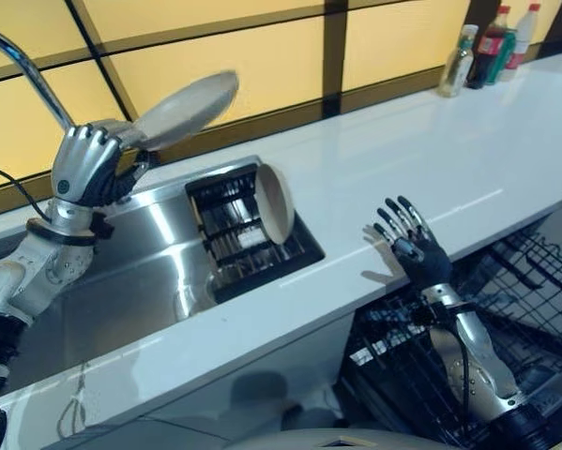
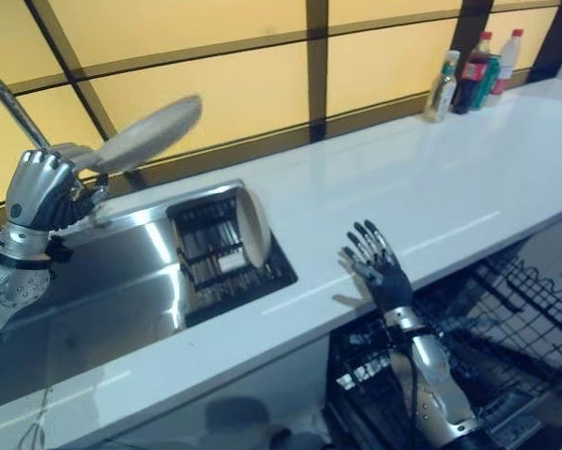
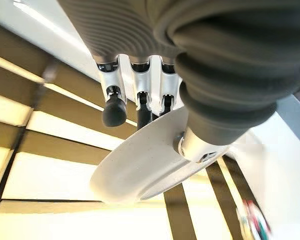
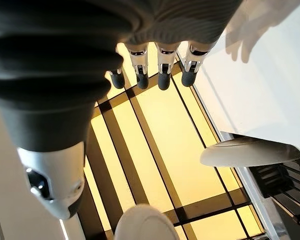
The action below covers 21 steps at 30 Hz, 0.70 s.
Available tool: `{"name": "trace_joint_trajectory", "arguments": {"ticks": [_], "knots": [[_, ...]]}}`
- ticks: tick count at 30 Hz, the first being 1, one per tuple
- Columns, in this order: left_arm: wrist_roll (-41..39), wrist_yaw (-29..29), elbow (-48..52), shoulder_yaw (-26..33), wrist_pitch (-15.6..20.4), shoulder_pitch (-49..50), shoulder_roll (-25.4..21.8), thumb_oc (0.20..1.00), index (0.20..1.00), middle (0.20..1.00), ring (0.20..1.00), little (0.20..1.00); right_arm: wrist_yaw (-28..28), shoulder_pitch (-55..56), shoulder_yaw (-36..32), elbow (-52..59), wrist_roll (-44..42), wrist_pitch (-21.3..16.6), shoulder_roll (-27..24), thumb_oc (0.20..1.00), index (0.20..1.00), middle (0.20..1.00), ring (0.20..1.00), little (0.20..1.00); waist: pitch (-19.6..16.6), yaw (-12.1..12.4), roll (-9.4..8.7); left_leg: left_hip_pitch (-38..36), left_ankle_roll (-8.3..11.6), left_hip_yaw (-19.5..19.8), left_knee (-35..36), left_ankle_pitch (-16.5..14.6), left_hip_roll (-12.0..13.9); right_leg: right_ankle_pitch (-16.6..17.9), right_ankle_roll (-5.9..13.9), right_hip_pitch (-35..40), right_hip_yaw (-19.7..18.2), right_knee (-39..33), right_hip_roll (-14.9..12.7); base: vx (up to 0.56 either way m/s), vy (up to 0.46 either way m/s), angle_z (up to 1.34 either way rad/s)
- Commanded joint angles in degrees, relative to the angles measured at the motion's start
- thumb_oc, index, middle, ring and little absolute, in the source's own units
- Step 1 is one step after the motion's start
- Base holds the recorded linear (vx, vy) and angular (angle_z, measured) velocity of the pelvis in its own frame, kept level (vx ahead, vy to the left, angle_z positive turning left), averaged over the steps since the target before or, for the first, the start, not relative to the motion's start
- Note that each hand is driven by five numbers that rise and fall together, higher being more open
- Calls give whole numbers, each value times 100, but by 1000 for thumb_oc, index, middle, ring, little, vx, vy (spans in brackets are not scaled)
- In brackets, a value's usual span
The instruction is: Pick up plates and place into dishwasher.
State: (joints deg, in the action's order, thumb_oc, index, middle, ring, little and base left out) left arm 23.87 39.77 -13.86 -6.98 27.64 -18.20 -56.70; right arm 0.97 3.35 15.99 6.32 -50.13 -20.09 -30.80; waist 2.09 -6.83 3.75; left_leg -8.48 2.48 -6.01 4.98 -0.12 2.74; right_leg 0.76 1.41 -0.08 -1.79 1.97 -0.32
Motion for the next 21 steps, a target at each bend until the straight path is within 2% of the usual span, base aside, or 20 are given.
{"name": "trace_joint_trajectory", "arguments": {"ticks": [1, 2, 4, 6, 7, 9, 11, 14, 17, 18, 21], "knots": [[-1229, -546, 438, 693, 263, 146, 347, 200, 200, 200, 200, 200, -109, -215, -263, 347, 316, -425, 270, 1000, 1000, 1000, 1000, 1000, -269, -50, -297, 502, -141, 182, -44, 120, -64, -138, 481, 56, 34, 25, -257, -54, 8, 11], [-1368, -674, 563, 808, 317, 259, 530, 200, 200, 200, 200, 200, -92, -191, -330, 334, 354, -435, 315, 1000, 1000, 1000, 1000, 1000, -273, -48, -301, 504, -143, 197, -45, 115, -66, -144, 477, 53, 34, 31, -256, -36, 8, 4], [-2215, -1364, 1017, 1083, 458, 584, 1062, 200, 200, 200, 200, 200, -49, -122, -537, 289, 450, -460, 467, 1000, 1000, 1000, 1000, 1000, -277, -31, -324, 508, -147, 246, -48, 107, -77, -151, 463, 47, 20, 48, -254, -39, 14, 0], [-3001, -2061, 1284, 1145, 416, 673, 1552, 200, 200, 200, 200, 200, -93, -85, -687, 288, 613, -469, 608, 1000, 1000, 1000, 1000, 1000, -282, -39, -330, 512, -157, 282, -43, 100, -90, -158, 445, 47, -1, 54, -248, -36, 19, 1], [-3257, -2240, 1328, 1161, 387, 680, 1605, 200, 200, 200, 200, 200, -114, -83, -709, 288, 650, -487, 616, 1000, 1000, 1000, 1000, 1000, -283, -39, -327, 513, -158, 286, -43, 100, -91, -157, 442, 47, -4, 53, -246, -39, 16, 4], [-4288, -3055, 1622, 1055, 158, 729, 2209, 200, 200, 200, 200, 200, -128, -151, -908, 279, 759, -473, 740, 1000, 1000, 1000, 1000, 1000, -278, -29, -341, 521, -168, 321, -42, 91, -101, -147, 429, 52, 5, 43, -252, -43, 12, 3], [-4854, -3528, 1765, 964, -11, 751, 2464, 200, 200, 200, 200, 200, -126, -246, -991, 251, 824, -486, 785, 1000, 1000, 1000, 1000, 1000, -274, -6, -339, 522, -172, 353, -34, 80, -110, -138, 422, 61, 14, 26, -253, -36, 11, 5], [-6313, -4559, 2129, 741, -492, 819, 3030, 200, 200, 200, 200, 200, -83, -406, -1151, 269, 1033, -577, 849, 1000, 1000, 1000, 1000, 1000, -253, 33, -334, 547, -181, 379, -35, 72, -122, -128, 411, 64, 46, 16, -264, -49, 17, 6], [-7270, -5253, 2365, 575, -744, 888, 3298, 200, 200, 200, 200, 200, -247, -487, -1286, 361, 1247, -668, 831, 1000, 1000, 1000, 1000, 1000, -244, 40, -322, 560, -186, 361, -41, 69, -115, -111, 410, 52, 65, 13, -277, -42, 20, 2], [-7807, -5490, 2447, 552, -896, 925, 3391, 200, 200, 200, 200, 200, -368, -525, -1375, 369, 1337, -694, 842, 1000, 1000, 1000, 1000, 1000, -239, 43, -316, 562, -195, 350, -43, 57, -116, -117, 404, 47, 66, 17, -281, -45, 32, 0], [-8453, -5873, 2456, 543, -1181, 1001, 3566, 200, 200, 200, 200, 200, -680, -579, -1595, 367, 1450, -767, 870, 1000, 1000, 1000, 1000, 1000, -229, 17, -300, 548, -209, 314, -46, 32, -114, -138, 392, 41, 45, 46, -277, -37, 37, 0]]}}
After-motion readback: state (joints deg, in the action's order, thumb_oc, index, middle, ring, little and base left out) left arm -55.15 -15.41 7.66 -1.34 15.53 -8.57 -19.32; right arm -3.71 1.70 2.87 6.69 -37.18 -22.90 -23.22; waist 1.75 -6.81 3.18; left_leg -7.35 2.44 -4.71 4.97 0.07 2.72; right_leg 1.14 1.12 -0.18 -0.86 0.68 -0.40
